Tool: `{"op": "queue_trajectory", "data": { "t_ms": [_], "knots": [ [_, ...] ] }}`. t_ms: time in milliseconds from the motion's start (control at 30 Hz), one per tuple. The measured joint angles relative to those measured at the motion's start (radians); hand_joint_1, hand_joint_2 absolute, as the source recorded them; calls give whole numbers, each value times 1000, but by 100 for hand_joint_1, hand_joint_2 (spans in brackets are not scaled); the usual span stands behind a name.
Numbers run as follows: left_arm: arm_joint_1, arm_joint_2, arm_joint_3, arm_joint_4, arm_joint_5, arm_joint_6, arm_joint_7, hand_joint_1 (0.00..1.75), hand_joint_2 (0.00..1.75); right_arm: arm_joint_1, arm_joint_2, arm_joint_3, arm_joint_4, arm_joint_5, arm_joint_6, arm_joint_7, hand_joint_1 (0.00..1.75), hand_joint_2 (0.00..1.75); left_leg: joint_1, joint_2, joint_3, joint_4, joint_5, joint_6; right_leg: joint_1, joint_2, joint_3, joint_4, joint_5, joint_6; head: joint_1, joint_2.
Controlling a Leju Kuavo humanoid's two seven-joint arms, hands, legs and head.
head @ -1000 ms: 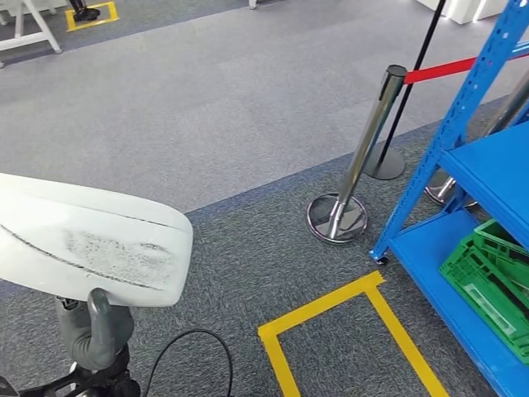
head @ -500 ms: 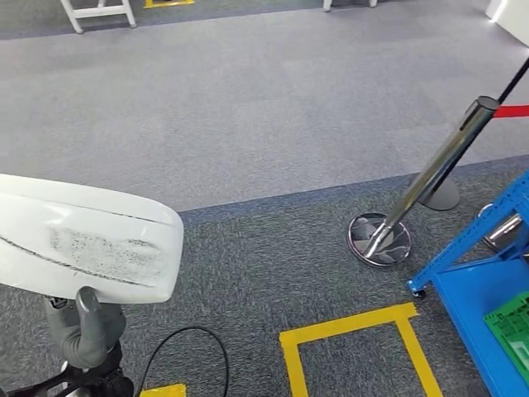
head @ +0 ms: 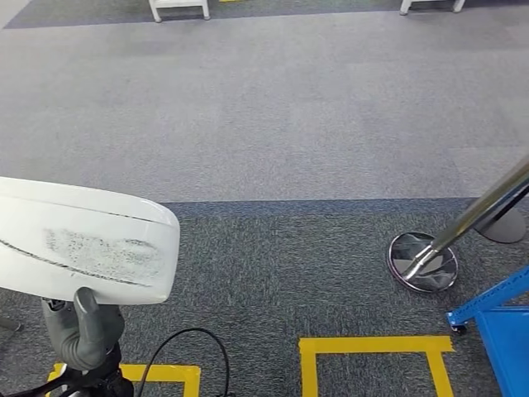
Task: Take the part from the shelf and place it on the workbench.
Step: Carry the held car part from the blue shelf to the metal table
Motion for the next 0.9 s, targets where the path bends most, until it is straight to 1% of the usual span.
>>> {"op": "queue_trajectory", "data": {
  "t_ms": [33,67,100,133,167,200,233,267,300,333,367,400,433,467,500,533,567,600,633,667,700,733,767,800,833,867,900],
  "knots": [
    [0,0,0,0,1,1,0,175,175,-1,0,0,0,1,0,0,0,0,-1,13,32,-62,36,5,1,-13,5,0,-4,2,0,0],
    [0,1,0,0,1,2,0,175,175,-1,0,0,0,1,0,0,0,0,-7,40,66,-128,61,11,2,-24,9,0,-8,6,0,0],
    [-1,1,0,0,2,4,0,175,175,-2,0,0,0,2,0,-1,0,0,-13,66,94,-183,76,19,4,-34,13,0,-12,11,0,0],
    [-2,1,-1,0,4,6,0,175,175,-2,0,0,0,3,0,-1,0,0,-20,85,109,-216,81,25,7,-44,16,-1,-16,16,-1,0],
    [-2,1,-1,0,7,7,0,175,175,-3,0,0,0,3,1,-1,0,0,-25,93,113,-228,75,30,9,-56,19,-3,-18,21,-1,0],
    [-1,1,-1,0,11,7,0,175,175,-4,0,0,0,3,1,-2,0,0,-26,82,112,-232,76,34,11,-69,24,-6,-20,26,-1,0],
    [0,1,-2,0,14,7,0,175,175,-5,0,0,0,3,1,-2,0,0,-23,69,113,-237,78,39,10,-74,26,-7,-24,31,0,0],
    [0,1,-2,0,16,6,0,175,175,-7,0,0,0,4,1,-2,0,0,-19,57,115,-242,80,44,8,-59,26,-2,-32,35,2,0],
    [-1,1,-2,0,17,6,0,175,175,-9,0,0,0,4,1,-2,0,0,-15,44,117,-247,83,50,6,-30,15,23,-48,39,4,0],
    [-1,1,-3,0,17,5,0,175,175,-9,0,0,0,4,1,-2,0,0,-12,32,119,-250,85,55,4,5,-9,70,-74,43,7,0],
    [-2,1,-4,0,18,4,0,175,175,-9,-1,0,0,4,1,-2,0,0,-11,20,119,-250,85,57,3,35,-43,138,-103,44,10,0],
    [-3,0,-4,0,18,4,0,175,175,-8,-1,0,0,4,1,-2,0,0,-11,5,119,-250,84,59,4,49,-83,209,-128,46,11,0],
    [-2,0,-5,0,19,4,0,175,175,-6,-1,0,0,4,1,-1,0,0,-11,-9,120,-249,84,60,4,53,-116,262,-138,47,11,0],
    [-2,0,-5,0,21,2,0,175,175,-4,-1,0,0,2,1,-2,0,0,-11,-25,121,-249,83,59,4,55,-135,280,-126,47,11,0],
    [-2,1,-5,0,25,0,0,175,175,-3,-2,0,0,1,0,-4,0,0,-11,-41,123,-248,83,58,3,57,-134,257,-95,46,11,0],
    [-1,1,-5,1,29,0,0,175,175,-1,-1,0,0,1,-2,-8,0,0,-10,-57,126,-247,81,56,2,64,-116,198,-50,46,11,0],
    [1,1,-5,1,32,2,1,175,175,1,1,0,0,0,-4,-13,0,0,-9,-71,127,-245,79,53,0,87,-90,130,-13,44,11,0],
    [4,1,-5,2,33,5,1,175,175,3,6,0,0,0,-6,-17,0,0,-9,-85,126,-241,76,48,-4,114,-65,67,11,43,11,0],
    [6,1,-5,3,31,7,2,175,175,5,12,0,0,-3,-8,-19,0,0,-8,-97,123,-238,75,42,-6,136,-47,28,22,40,11,0],
    [8,2,-5,5,31,6,3,175,175,6,17,0,0,-8,-8,-20,0,0,-6,-108,119,-236,76,36,-6,150,-38,13,19,35,10,0],
    [9,2,-6,8,31,4,3,175,175,7,23,-1,0,-14,-8,-19,0,0,-5,-119,115,-235,78,30,-4,146,-33,8,19,30,10,0],
    [9,3,-6,11,33,4,4,175,175,7,28,-1,0,-19,-7,-19,0,0,-2,-129,113,-236,79,24,-4,133,-30,8,20,23,11,0],
    [8,4,-6,14,38,4,4,175,175,8,32,-2,0,-24,-6,-20,0,0,-2,-123,110,-231,76,19,-4,120,-26,5,21,16,9,0],
    [6,5,-6,16,44,4,4,175,175,9,36,-2,0,-28,-5,-21,0,0,-3,-102,101,-211,63,14,-5,105,-23,2,21,10,5,0],
    [4,6,-6,19,50,4,5,175,175,11,38,-4,-1,-33,-4,-23,0,0,-4,-73,83,-171,41,9,-6,90,-19,0,20,4,1,0],
    [1,6,-6,22,55,4,6,175,175,13,39,-5,-1,-36,-4,-25,0,0,-5,-39,55,-112,12,4,-4,74,-16,-1,18,0,-3,0],
    [-1,8,-6,25,58,4,6,175,175,16,39,-7,-1,-39,-4,-27,0,0,-2,-19,22,-43,-18,-1,-2,57,-14,-1,16,-4,-5,0]
  ]
}}
